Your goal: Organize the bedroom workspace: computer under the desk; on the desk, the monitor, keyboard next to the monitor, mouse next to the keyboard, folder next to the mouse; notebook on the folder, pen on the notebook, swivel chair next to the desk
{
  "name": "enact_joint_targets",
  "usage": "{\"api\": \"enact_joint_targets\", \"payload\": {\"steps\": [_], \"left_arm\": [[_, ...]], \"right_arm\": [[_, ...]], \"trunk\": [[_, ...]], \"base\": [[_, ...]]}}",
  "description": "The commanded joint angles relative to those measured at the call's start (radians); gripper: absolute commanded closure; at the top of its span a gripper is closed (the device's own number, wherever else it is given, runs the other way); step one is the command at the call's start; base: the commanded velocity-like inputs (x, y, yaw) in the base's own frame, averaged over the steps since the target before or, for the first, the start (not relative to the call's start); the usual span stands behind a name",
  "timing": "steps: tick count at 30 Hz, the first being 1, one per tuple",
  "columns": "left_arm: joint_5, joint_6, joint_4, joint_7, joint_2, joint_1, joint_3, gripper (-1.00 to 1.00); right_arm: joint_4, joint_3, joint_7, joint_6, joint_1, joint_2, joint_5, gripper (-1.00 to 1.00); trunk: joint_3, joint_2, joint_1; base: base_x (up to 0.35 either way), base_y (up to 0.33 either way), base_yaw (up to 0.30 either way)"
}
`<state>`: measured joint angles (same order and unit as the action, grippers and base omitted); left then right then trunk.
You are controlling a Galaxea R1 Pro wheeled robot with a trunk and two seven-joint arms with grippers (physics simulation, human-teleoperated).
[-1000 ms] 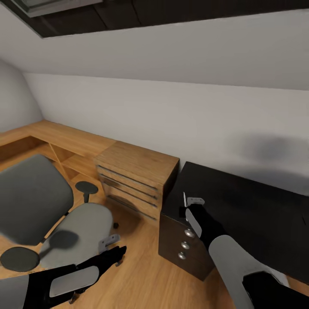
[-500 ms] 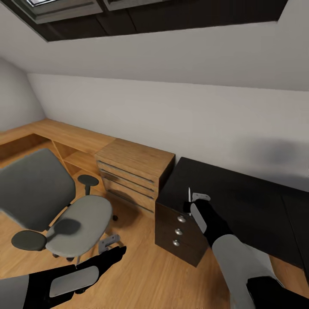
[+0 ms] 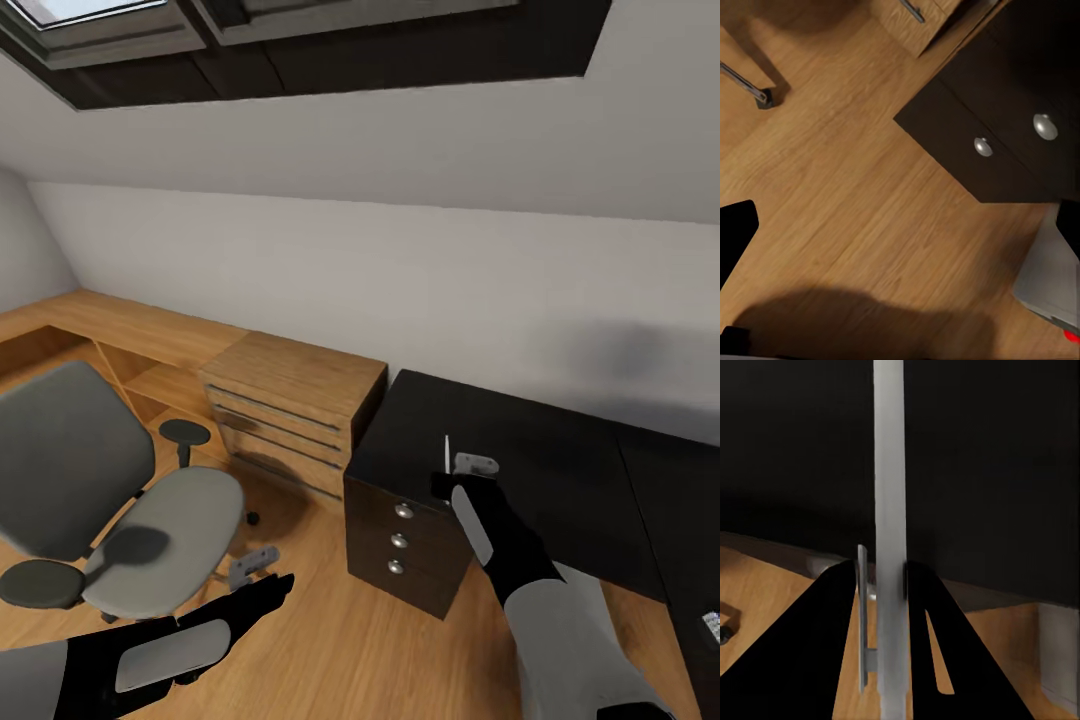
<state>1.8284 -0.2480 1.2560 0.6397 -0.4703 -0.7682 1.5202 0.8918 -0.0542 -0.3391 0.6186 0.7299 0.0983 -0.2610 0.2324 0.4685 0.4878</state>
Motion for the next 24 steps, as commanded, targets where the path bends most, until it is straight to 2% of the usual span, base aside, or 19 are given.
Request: {"api": "enact_joint_targets", "payload": {"steps": [1, 10, 15, 17, 18, 20, 21, 23, 24], "left_arm": [[0.006, -0.007, 0.002, 0.001, -0.001, -0.002, 0.003, -1.00], [0.006, -0.007, 0.002, 0.003, -0.001, -0.002, 0.003, -1.00], [0.008, -0.011, 0.000, 0.004, -0.002, -0.002, 0.010, -1.00], [0.010, -0.013, -0.003, 0.004, -0.002, -0.002, 0.036, -1.00], [0.011, -0.014, -0.010, 0.004, -0.002, -0.002, 0.072, -1.00], [0.013, -0.015, -0.024, 0.004, 0.000, -0.002, 0.116, -1.00], [0.017, -0.020, -0.039, 0.004, 0.003, -0.002, 0.160, -1.00], [0.028, -0.035, -0.053, 0.003, 0.009, -0.002, 0.195, -1.00], [0.047, -0.060, -0.062, 0.003, 0.017, -0.002, 0.224, -1.00]], "right_arm": [[0.006, -0.003, -0.009, 0.003, -0.003, 0.000, -0.011, 1.00], [0.022, -0.001, -0.009, 0.004, -0.015, 0.000, -0.011, 1.00], [0.022, 0.001, -0.009, 0.004, -0.016, -0.001, -0.011, 1.00], [0.022, 0.008, -0.009, 0.004, -0.016, -0.001, -0.011, 1.00], [0.023, 0.015, -0.009, 0.004, -0.017, -0.001, -0.011, 1.00], [0.023, 0.020, -0.009, 0.005, -0.017, -0.001, -0.012, 1.00], [0.024, 0.024, -0.009, 0.006, -0.017, 0.000, -0.012, 1.00], [0.024, 0.026, -0.009, 0.007, -0.017, 0.000, -0.012, 1.00], [0.024, 0.028, -0.009, 0.008, -0.017, 0.000, -0.012, 1.00]], "trunk": [[-0.003, -0.005, -0.003], [-0.042, -0.068, -0.038], [-0.048, -0.068, -0.038], [-0.049, -0.068, -0.038], [-0.050, -0.068, -0.038], [-0.050, -0.068, -0.038], [-0.050, -0.068, -0.038], [-0.051, -0.068, -0.038], [-0.051, -0.068, -0.038]], "base": [[0.000, 0.000, -0.199], [0.000, 0.000, -0.209], [0.000, 0.000, -0.229], [0.000, 0.000, -0.208], [0.000, 0.000, -0.124], [0.000, 0.000, -0.089], [0.000, 0.000, -0.051], [0.000, 0.000, -0.037], [0.000, 0.000, -0.021]]}}
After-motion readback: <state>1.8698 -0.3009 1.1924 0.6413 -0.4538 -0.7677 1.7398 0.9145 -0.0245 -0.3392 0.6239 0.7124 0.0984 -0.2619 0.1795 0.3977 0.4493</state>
